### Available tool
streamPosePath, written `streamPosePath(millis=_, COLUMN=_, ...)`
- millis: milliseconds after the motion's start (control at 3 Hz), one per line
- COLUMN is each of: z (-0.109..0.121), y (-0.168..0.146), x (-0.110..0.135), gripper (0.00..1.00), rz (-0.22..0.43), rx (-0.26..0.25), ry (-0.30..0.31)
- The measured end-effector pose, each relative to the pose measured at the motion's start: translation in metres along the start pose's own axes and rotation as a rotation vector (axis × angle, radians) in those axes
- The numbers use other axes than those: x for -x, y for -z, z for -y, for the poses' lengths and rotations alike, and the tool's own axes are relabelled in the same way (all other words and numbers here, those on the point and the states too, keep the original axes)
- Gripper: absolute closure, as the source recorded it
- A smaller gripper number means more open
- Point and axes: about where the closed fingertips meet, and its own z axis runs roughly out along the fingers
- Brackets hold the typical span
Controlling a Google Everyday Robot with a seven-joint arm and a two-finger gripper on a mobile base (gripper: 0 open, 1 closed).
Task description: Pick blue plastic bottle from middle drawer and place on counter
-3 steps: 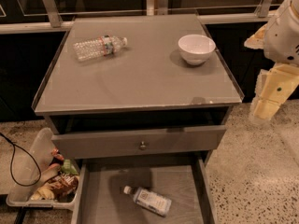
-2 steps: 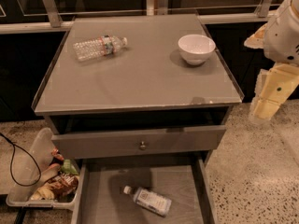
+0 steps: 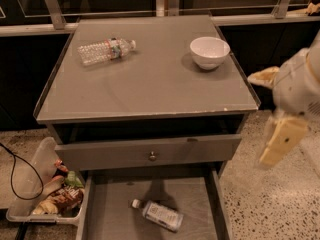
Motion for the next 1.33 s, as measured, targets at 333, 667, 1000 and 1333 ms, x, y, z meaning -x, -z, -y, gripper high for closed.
streamPosePath(millis=333, z=-0.028, y=-0.047, x=-0.013, gripper=0.0, rz=0.11, rx=0.006, ry=0.024)
streamPosePath(millis=667, z=-0.058, y=-0.109, x=-0.023, gripper=0.0, rz=0.186, rx=0.041, ry=0.024)
streamPosePath(millis=1000, z=-0.058, y=-0.11, x=-0.023, gripper=0.0, rz=0.187, rx=0.041, ry=0.024)
streamPosePath(millis=1333, z=-0.075, y=-0.141, x=-0.022, gripper=0.0, rz=0.221, rx=0.085, ry=-0.004)
